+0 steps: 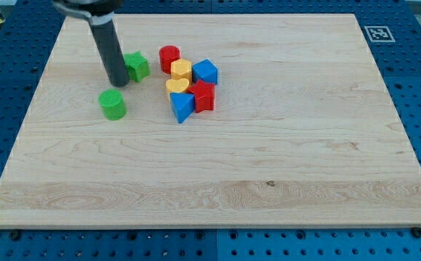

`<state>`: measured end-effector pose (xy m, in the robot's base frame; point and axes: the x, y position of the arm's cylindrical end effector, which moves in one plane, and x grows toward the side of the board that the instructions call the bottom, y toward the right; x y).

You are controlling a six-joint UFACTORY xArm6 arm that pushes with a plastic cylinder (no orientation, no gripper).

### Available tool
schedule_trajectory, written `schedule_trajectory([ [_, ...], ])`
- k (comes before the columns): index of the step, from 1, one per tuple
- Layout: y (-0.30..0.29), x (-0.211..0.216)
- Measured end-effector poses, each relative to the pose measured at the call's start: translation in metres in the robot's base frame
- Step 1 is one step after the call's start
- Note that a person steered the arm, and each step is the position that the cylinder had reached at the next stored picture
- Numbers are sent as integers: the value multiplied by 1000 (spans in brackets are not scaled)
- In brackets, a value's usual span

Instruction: Move the green star above to the red circle

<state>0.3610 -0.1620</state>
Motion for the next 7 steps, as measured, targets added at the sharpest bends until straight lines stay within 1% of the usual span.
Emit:
schedule_trajectory([
  [1,0,-20],
  [2,0,-8],
  [3,4,22],
  [4,29,21],
  [5,26,-12],
  [7,21,-19],
])
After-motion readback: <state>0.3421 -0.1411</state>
